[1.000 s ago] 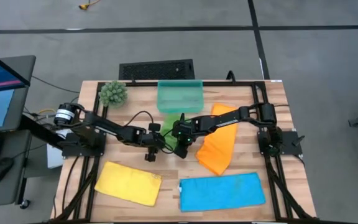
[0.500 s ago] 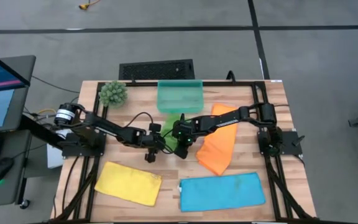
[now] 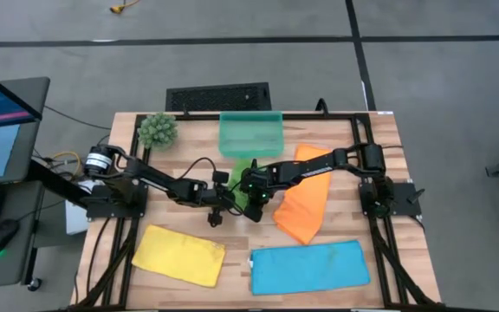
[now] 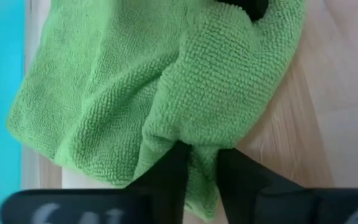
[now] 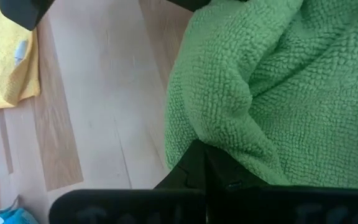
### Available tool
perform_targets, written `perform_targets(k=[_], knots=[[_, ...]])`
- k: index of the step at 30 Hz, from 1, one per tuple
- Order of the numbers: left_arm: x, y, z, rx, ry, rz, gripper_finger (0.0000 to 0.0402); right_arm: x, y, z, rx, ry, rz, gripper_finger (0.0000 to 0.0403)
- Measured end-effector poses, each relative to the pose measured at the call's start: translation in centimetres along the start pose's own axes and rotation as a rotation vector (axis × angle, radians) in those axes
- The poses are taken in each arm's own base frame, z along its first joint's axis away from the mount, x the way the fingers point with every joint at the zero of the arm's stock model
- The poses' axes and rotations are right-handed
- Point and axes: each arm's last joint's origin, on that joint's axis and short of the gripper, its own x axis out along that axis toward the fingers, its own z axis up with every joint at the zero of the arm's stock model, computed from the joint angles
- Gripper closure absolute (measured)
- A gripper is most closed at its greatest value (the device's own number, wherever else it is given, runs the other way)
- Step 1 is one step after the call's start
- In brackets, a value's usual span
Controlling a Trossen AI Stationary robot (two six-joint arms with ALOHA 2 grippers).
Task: Roll microfiber towels into tight, uniform cylinder then place into a basket
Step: Roll the green towel
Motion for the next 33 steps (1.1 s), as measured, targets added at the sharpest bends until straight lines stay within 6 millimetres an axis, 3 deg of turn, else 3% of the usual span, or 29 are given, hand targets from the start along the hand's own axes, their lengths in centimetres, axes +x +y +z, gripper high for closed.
perform_targets(k=[5,19,33], knots=[[0.0,0.0,0.0,0.009,-0.008,-0.024,0.0392,0.0,0.0,0.0,0.0,0.0,0.0,0.0393],[0.0,-0.2,-0.1,-0.091,0.008,-0.089,0.0395,0.0,-0.1,0.1,0.001,-0.002,-0.002,0.0382],[-0.1,-0.2,-0.2,-0.086,0.014,-0.089,0.0392,-0.9,-0.3,1.0,-0.024,0.055,0.068,0.0277]])
